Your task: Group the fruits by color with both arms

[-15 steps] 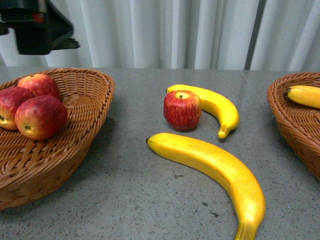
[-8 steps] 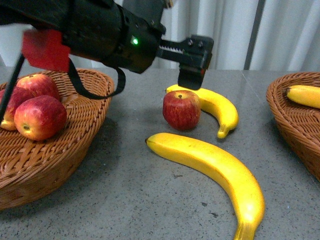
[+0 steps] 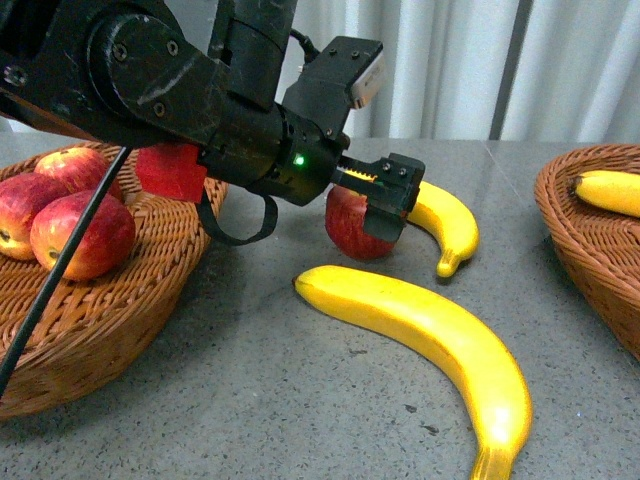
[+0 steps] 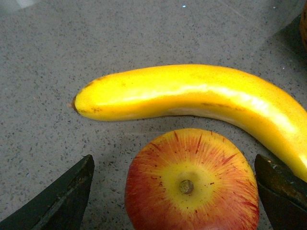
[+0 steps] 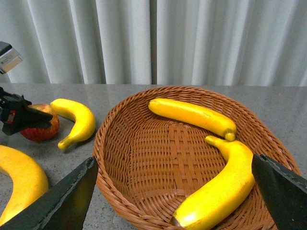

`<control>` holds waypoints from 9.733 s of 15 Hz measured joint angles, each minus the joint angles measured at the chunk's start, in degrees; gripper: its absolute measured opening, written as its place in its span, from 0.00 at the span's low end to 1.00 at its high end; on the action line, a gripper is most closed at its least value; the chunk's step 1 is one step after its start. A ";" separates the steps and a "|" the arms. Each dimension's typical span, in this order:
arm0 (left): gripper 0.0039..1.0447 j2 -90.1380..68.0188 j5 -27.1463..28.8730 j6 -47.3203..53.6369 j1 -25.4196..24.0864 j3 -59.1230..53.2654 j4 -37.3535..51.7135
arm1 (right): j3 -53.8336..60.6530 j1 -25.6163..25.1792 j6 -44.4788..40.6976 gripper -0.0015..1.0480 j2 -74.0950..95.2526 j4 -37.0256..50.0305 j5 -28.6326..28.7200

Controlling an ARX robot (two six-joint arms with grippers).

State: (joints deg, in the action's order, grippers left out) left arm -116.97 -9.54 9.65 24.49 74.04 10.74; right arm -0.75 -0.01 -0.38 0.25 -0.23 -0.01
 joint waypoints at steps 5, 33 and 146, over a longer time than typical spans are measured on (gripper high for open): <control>0.86 -2.29 -1.51 -0.20 -0.42 0.33 -1.49 | 0.00 0.00 0.00 0.94 0.00 0.00 0.02; 0.94 36.52 21.64 -10.80 -10.78 -22.27 6.25 | 0.00 0.00 0.00 0.94 0.00 0.00 0.02; 0.94 116.34 9.55 -9.60 -24.44 -73.20 -10.95 | -89.35 21.35 -15.02 0.94 122.51 -3.67 9.33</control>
State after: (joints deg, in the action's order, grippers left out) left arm -0.62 0.01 0.05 0.05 0.84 -0.21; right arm -90.11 21.34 -15.40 122.76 -3.90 9.32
